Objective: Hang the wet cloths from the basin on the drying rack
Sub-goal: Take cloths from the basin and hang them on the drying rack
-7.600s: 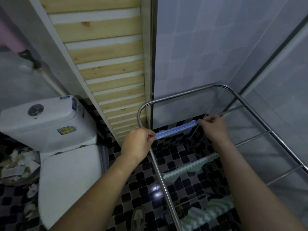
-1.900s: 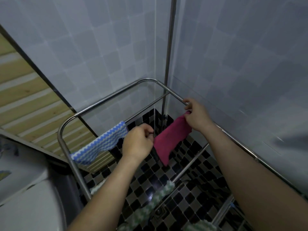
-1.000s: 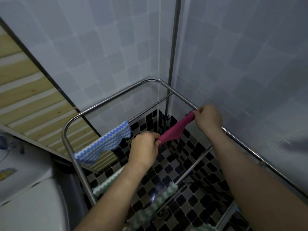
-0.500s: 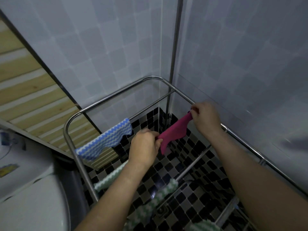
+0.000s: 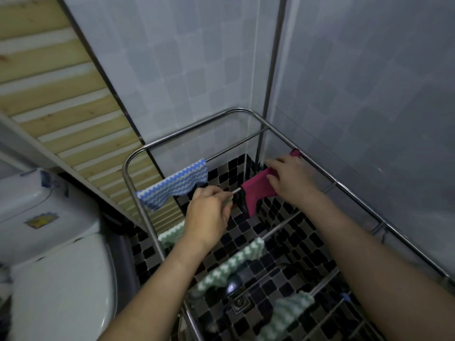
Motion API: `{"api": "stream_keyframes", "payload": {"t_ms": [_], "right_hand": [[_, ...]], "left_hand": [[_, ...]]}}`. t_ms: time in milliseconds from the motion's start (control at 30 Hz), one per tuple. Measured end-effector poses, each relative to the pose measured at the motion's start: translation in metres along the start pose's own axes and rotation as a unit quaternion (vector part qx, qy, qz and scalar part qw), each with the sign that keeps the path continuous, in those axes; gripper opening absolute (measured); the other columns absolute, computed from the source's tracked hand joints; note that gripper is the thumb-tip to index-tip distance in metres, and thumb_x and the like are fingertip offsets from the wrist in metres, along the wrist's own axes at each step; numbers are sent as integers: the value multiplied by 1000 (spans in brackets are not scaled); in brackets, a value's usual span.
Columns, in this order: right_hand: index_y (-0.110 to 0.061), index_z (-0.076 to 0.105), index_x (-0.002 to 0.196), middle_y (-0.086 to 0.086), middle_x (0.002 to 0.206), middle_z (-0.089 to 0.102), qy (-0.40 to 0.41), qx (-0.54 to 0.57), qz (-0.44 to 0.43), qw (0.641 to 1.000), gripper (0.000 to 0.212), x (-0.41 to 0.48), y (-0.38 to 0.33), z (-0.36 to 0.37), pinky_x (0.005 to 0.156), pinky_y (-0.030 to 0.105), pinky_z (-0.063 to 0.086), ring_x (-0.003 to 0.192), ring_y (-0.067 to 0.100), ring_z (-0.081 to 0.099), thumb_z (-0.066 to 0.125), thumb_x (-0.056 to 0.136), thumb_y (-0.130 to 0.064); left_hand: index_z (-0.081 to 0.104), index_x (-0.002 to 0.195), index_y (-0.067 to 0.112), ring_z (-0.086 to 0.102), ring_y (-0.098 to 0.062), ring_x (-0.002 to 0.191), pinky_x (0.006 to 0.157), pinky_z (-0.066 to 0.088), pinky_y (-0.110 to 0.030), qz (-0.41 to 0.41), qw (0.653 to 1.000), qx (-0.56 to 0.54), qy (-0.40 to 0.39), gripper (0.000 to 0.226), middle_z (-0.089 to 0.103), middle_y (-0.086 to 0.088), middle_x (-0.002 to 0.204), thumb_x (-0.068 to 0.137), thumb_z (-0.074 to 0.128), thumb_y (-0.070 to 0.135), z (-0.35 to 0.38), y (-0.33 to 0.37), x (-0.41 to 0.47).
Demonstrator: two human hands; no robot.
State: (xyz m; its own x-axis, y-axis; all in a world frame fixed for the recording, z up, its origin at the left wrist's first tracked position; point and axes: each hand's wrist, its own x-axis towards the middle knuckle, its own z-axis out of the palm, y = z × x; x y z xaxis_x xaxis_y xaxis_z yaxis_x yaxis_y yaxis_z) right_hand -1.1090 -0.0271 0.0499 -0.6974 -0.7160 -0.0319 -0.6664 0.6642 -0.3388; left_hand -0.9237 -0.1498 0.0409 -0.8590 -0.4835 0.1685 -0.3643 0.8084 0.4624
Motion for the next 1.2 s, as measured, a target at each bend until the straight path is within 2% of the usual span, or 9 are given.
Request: {"api": "stream_keyframes", "payload": {"t_ms": [100,233,333,400,467,700,867,1067,1200], "right_hand": [[-19,55,134,7,133,52,-17,51,-46,997,39,-12,-18,6,107,43,38,125,27,44,53,96,-25],[-20,70,111,1,103,68,-67,86,-100,989,23,-30,-42,-1,88,39,52,96,18,63,58,93,-27],[-22,75,98,-10,86,71,-178,133,-150,963,13,-59,-73,-8,75,23,52,81,3,65,67,89,-28],[-22,76,98,-18,81,66,-249,123,-171,945,14,-81,-90,-5,68,10,46,78,-5,62,71,87,-28],[-21,75,101,-17,83,64,-275,92,-187,939,17,-96,-100,5,66,6,41,77,-4,60,72,86,-26],[-19,71,98,3,100,69,-207,-57,-169,962,15,-125,-116,29,78,36,54,89,22,63,56,93,-21],[-19,62,124,8,121,61,-141,-52,-172,974,31,-165,-145,20,90,37,50,109,27,57,55,95,-22],[-18,71,110,3,107,72,-125,42,-241,961,22,-250,-225,16,89,31,50,102,20,65,58,92,-23],[-19,72,108,-2,105,72,-153,101,-316,931,21,-321,-290,18,89,27,47,100,13,63,57,94,-25]], "left_hand": [[73,110,18,54,-20,96,77,33,-21,-26,1000,-6,5,21,67,1,104,93,61,20,-16,0,-32],[73,107,21,61,-17,95,79,43,-24,-70,996,-27,-47,20,70,1,102,94,59,26,-33,-5,-78],[73,102,25,58,-12,91,74,40,-22,-102,992,-19,-74,18,66,7,95,92,61,34,-43,-11,-122],[72,104,26,55,-9,91,75,40,-21,-118,989,-22,-86,20,62,10,94,90,63,38,-47,-14,-147],[70,110,25,58,-11,94,81,44,-22,-117,989,-25,-88,22,63,7,99,90,65,33,-45,-15,-159],[61,127,21,57,-20,113,94,46,-31,-102,993,2,-56,33,63,0,122,94,56,19,-42,-10,-168],[63,125,19,58,-16,111,94,42,-23,-108,992,-50,47,31,64,1,121,95,55,19,-71,1,-218],[72,112,18,65,-14,99,89,47,-23,-176,966,-79,171,23,72,0,108,94,57,19,-132,5,-328],[74,106,19,67,-13,96,85,47,-21,-240,935,-63,252,21,74,4,103,93,58,19,-173,-1,-413]]}}
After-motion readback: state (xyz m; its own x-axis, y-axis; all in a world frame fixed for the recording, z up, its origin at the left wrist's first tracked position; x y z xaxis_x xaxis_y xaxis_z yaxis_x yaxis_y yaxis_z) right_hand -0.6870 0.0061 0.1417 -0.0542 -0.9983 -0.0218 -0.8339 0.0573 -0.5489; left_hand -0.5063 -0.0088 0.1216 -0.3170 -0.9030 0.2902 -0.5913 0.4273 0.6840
